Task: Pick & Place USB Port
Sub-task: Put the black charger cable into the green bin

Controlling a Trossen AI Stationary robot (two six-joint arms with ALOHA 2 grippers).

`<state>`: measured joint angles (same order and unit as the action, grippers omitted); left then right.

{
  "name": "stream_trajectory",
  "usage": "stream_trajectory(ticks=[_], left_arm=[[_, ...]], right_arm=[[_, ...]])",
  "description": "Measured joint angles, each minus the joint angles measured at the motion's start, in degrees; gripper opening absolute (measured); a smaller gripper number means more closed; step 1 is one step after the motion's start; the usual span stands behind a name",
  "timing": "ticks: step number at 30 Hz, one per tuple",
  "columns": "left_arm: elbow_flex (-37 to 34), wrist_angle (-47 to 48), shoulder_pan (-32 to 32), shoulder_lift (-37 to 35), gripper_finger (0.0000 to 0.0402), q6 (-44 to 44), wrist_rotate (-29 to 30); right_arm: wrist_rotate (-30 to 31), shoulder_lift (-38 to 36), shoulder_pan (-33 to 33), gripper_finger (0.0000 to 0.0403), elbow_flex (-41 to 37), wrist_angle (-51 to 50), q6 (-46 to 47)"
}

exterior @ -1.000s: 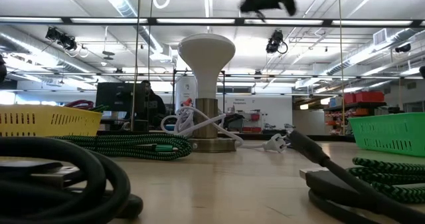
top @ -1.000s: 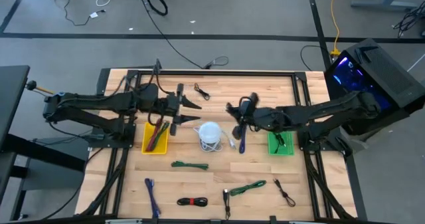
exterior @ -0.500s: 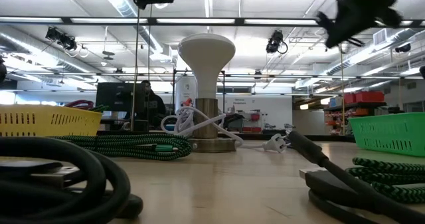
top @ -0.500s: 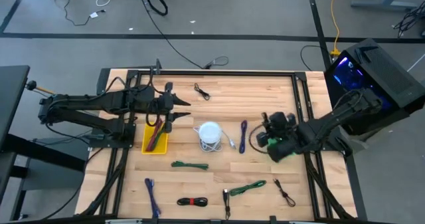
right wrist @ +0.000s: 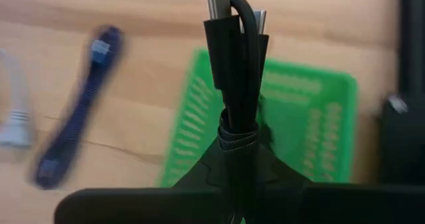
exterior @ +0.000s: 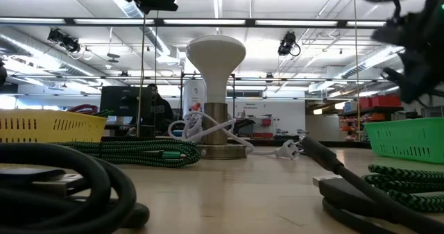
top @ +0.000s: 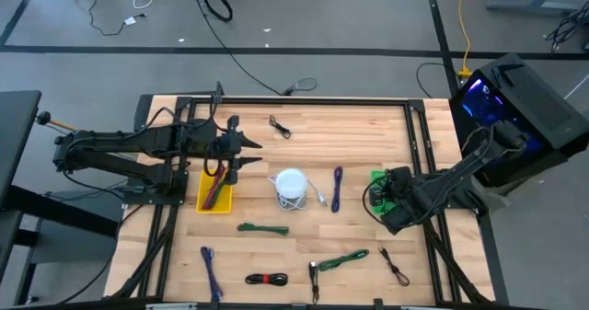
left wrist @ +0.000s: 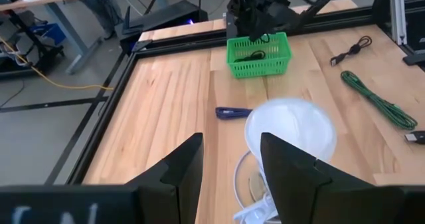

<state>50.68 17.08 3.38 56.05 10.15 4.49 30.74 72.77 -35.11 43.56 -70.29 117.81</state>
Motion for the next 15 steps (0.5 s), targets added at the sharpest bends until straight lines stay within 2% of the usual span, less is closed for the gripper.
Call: stream_trajectory(ticks=[10,15], left_arm=[[0.0,0.5,0.0,0.0,0.0156,0.2,0.0],[0.0,0.4,0.0,0.1,0.0156,0.2,1.9]], right_arm=[[-4.9,0.0,0.2,0.001,-3.6,7.7,0.2],[-5.8,0.0,0.2,0.0063,-4.4,8.6,0.1]])
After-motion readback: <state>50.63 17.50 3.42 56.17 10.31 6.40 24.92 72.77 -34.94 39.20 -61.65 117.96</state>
